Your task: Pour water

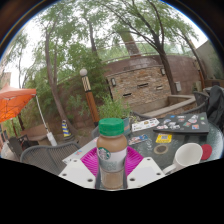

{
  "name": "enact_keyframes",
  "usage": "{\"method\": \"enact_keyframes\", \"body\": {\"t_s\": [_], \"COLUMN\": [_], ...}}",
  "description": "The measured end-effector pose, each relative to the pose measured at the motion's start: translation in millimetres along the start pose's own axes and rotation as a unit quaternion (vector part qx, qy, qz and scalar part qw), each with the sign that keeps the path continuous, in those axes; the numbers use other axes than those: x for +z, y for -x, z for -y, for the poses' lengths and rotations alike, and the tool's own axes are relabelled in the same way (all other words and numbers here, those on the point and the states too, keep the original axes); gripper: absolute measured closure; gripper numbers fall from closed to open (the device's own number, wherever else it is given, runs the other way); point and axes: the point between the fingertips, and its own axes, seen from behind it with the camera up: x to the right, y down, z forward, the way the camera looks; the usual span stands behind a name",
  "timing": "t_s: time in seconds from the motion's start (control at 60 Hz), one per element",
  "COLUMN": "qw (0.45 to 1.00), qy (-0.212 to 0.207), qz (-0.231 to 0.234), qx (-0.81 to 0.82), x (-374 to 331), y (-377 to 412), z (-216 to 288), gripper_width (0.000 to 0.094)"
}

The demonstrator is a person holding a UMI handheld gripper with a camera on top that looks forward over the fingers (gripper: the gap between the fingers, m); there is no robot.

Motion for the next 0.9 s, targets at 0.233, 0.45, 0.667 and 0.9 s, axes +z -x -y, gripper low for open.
{"method": "enact_keyframes", "body": {"t_s": [0.233, 0.45, 0.667, 0.9], "qw": [0.848, 0.538, 0.44, 0.446], "qy": [-0.052, -0.052, -0.056, -0.049], "qz": [0.081, 0.122, 0.161, 0.178], "qx": [0.522, 0.832, 0.882, 0.876], "x": [-38, -80, -123, -168], "y": [-70, -79, -49, -30], "z": [60, 51, 73, 79], "gripper_width": [0.0628, 0.063, 0.0631, 0.063]}}
